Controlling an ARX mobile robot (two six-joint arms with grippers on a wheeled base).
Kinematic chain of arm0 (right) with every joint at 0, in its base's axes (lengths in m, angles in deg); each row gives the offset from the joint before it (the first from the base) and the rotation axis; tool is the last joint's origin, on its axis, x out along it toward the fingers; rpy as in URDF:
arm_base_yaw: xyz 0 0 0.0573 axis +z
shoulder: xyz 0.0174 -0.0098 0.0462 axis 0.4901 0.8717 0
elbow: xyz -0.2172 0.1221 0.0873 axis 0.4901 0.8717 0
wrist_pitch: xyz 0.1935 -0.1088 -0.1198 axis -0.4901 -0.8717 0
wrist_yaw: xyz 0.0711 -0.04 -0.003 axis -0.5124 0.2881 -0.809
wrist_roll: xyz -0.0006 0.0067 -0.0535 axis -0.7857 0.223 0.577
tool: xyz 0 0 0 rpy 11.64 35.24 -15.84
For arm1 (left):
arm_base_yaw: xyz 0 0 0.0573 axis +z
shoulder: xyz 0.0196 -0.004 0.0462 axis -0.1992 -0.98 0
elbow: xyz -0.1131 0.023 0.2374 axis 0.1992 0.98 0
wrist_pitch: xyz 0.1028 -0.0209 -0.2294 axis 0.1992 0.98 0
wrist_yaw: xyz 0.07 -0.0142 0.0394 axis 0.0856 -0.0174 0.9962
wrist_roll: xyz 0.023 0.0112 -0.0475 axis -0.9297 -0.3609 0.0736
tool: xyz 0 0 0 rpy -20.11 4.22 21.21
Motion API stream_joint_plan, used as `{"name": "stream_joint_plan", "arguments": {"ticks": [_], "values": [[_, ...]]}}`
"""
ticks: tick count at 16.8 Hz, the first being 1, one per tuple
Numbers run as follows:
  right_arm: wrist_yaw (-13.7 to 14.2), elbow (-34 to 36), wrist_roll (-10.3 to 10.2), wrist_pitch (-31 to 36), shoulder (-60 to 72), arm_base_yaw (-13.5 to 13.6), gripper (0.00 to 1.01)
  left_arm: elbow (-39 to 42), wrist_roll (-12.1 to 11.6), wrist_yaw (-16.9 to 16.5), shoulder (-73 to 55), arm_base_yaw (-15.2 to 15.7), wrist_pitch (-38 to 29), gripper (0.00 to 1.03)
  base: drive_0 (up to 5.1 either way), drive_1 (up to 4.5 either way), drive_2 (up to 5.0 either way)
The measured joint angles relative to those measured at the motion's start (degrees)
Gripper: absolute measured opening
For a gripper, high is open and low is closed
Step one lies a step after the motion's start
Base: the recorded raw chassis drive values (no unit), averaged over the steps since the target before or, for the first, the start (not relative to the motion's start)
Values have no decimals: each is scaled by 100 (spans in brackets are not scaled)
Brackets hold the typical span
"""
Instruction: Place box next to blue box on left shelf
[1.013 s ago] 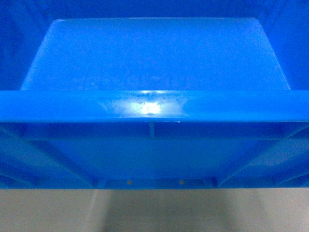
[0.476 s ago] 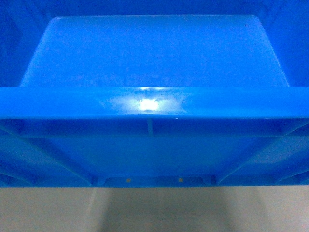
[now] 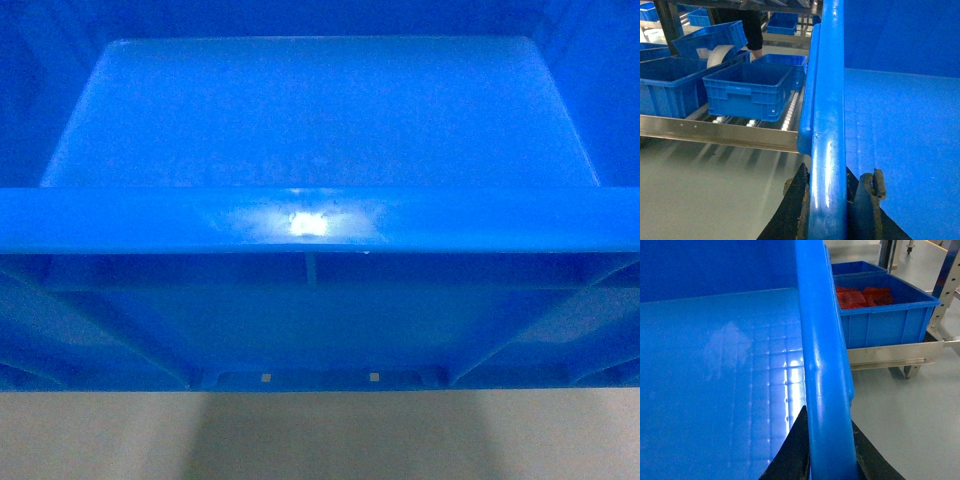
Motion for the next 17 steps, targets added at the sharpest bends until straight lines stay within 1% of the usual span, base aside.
{"name": "stream_joint_plan", "arguments": {"ticks": [17], "values": [[0,0,4,2,0,0,10,0,0,2,0,-2,0,10,0,0,0]]}}
